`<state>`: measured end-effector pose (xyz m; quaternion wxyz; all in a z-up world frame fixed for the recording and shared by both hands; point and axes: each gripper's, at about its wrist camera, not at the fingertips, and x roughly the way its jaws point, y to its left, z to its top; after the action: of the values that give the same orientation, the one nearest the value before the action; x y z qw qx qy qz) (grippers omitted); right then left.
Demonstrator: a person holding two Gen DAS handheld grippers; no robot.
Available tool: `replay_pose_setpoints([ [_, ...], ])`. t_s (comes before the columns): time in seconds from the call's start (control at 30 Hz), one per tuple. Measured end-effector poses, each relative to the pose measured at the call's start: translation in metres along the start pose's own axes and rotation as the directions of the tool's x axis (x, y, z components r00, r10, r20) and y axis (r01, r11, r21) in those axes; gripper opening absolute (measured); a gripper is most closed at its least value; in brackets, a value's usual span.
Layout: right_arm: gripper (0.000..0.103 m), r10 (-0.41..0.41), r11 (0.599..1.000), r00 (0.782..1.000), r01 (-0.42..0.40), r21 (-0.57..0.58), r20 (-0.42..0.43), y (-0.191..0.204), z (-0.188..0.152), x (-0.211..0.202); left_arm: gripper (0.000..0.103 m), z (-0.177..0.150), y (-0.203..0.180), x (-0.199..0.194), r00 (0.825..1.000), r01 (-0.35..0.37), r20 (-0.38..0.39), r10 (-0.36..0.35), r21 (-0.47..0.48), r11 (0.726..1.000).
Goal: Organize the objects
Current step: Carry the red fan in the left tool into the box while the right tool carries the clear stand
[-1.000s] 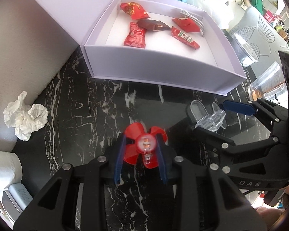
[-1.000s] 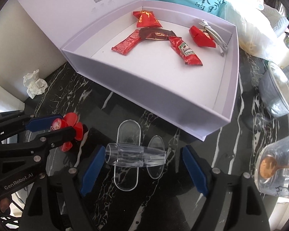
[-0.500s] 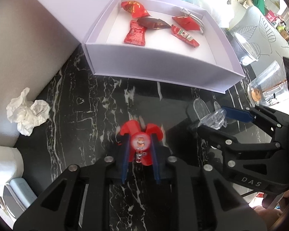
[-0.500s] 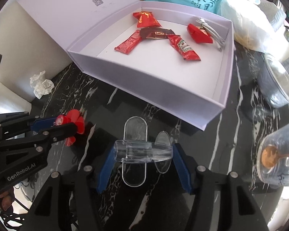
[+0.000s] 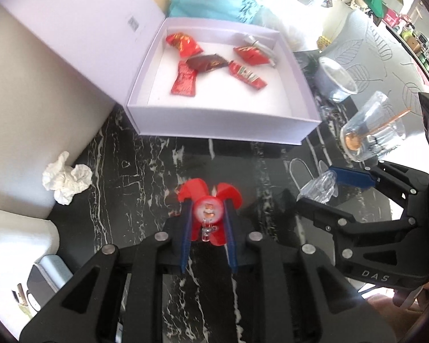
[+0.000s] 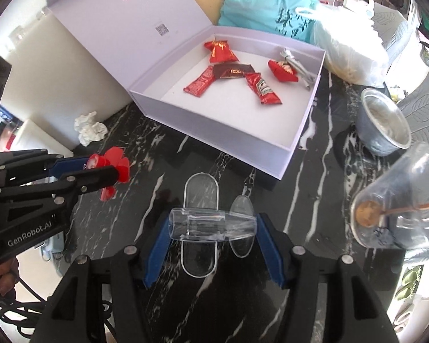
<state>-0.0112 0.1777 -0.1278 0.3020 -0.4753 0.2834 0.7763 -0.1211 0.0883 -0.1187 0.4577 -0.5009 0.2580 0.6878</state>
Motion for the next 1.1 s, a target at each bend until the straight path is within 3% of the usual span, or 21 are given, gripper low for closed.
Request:
replay_pose_setpoints([
  [0.57, 0.06, -0.007, 1.0, 0.999, 0.007, -0.022, 0.036, -0.005, -0.028, -0.07, 0.019, -0.014, -0.045, -0.043, 0.999, 0.032, -0.01, -0.032, 0.077, 0.997],
  [1.1, 0.06, -0.031, 0.999, 0.998, 0.03, 0.015, 0.05, -0.014, -0.023, -0.079, 0.019, -0.003, -0.068, -0.036, 0.996, 0.077, -0.047, -0.071, 0.153, 0.985],
])
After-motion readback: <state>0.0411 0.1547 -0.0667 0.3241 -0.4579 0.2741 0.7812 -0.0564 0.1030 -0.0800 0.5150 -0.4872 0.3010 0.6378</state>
